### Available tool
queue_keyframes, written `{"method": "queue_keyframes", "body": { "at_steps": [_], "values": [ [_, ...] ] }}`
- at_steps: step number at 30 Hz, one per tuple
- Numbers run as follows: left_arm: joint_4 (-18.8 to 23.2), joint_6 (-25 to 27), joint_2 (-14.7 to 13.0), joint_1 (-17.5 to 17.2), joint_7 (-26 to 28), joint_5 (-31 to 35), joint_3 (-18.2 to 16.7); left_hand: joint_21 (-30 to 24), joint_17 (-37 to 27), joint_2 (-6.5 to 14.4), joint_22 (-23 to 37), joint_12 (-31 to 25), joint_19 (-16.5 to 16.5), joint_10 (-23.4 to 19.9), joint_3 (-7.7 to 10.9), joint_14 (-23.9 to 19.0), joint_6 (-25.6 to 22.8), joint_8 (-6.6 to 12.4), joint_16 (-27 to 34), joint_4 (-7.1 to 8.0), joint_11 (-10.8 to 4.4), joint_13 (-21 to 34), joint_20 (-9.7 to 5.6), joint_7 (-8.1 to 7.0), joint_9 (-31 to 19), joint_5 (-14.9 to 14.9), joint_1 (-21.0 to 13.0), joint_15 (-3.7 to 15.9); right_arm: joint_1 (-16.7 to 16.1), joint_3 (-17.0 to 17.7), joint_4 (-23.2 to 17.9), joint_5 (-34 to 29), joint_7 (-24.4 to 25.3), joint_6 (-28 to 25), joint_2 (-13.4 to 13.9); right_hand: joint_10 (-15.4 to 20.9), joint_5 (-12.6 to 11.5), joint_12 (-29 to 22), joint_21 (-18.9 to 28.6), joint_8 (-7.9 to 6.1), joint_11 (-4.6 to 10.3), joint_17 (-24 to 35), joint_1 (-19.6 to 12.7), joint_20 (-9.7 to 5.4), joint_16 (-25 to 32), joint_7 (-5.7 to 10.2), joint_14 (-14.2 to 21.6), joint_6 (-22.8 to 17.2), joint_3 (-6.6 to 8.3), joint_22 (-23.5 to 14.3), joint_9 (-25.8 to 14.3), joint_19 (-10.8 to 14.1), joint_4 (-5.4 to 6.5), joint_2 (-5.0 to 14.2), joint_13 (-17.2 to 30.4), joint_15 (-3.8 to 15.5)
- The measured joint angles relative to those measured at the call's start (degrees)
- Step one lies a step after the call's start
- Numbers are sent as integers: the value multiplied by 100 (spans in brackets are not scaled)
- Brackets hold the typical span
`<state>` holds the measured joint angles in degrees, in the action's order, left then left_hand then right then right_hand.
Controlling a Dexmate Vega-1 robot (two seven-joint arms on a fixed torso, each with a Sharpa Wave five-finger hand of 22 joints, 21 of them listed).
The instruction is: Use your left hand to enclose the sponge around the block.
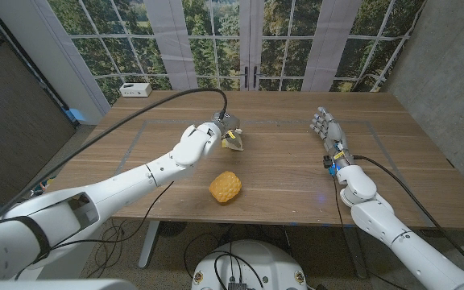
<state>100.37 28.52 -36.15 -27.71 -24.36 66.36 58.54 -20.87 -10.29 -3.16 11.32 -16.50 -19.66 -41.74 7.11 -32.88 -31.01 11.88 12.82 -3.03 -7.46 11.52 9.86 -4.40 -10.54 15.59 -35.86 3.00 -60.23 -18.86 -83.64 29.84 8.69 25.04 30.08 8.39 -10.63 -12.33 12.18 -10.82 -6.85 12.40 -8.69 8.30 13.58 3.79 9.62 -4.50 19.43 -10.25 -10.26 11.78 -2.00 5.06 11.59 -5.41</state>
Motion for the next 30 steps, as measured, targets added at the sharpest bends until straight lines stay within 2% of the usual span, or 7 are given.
{"method": "queue_keyframes", "body": {
  "at_steps": [5,8,12,13,19,25,30],
  "values": [
    [108,130,19,-115,-231,482,15,-59,0,-15,0,-8,-166,-140,-76,-179,54,-38,34,66,16,9,-23,6,0,-15,146,27,18,-8,16,-5,-12,0,-5,0,0,0,0,0,0,0,0,0,0,0,0,0,0,0,0,0,0,0,0,0],
    [117,267,110,-162,-747,1332,16,-59,0,-67,0,102,-259,37,-149,-179,218,-94,24,104,86,9,29,-32,0,-59,257,27,39,-20,24,-9,-13,0,-8,0,0,0,0,0,0,0,0,0,0,0,31,0,0,0,0,0,0,0,0,-32],
    [26,267,247,-188,-747,1332,12,-104,1,-103,0,210,-416,207,-203,-179,362,-130,-18,133,175,9,79,-29,0,-59,339,27,39,-20,24,-22,-7,5,-8,0,0,0,0,0,0,0,0,0,0,0,31,0,0,0,0,0,0,1,0,-32],
    [-16,284,296,-197,-1344,1956,8,-134,1,-114,0,210,-477,216,-214,-181,390,-131,-18,123,185,9,75,-19,1,-59,350,29,40,-20,18,-28,-3,9,-6,0,0,20,0,0,0,-3,0,0,0,0,31,0,0,0,0,0,0,0,0,-32],
    [-161,258,490,-248,-1830,2439,-43,-181,1,-99,0,186,-625,-60,-228,-394,277,-54,-18,133,142,9,7,67,2,-59,335,39,7,-7,-25,-56,44,20,11,0,0,35,0,0,0,-16,0,0,0,0,31,0,0,0,0,0,0,0,0,-32],
    [-330,131,642,-317,-2198,2841,-124,-181,17,103,0,210,-666,-97,-63,-422,-94,15,-62,-38,-29,-7,-34,302,3,-63,20,46,-76,30,-105,-65,89,30,45,0,0,35,0,0,0,-16,-1,0,0,0,31,0,0,0,0,0,0,1,-1,-32],
    [-465,101,723,-389,-2287,2957,-164,-206,38,173,0,204,-853,-359,87,-734,-522,69,-62,-289,-256,-36,-220,283,0,-86,-432,70,-133,49,-157,-72,113,30,71,14,-41,35,0,0,15,-16,-1,0,0,0,31,0,0,0,0,0,0,1,-1,-32]
  ]
}}
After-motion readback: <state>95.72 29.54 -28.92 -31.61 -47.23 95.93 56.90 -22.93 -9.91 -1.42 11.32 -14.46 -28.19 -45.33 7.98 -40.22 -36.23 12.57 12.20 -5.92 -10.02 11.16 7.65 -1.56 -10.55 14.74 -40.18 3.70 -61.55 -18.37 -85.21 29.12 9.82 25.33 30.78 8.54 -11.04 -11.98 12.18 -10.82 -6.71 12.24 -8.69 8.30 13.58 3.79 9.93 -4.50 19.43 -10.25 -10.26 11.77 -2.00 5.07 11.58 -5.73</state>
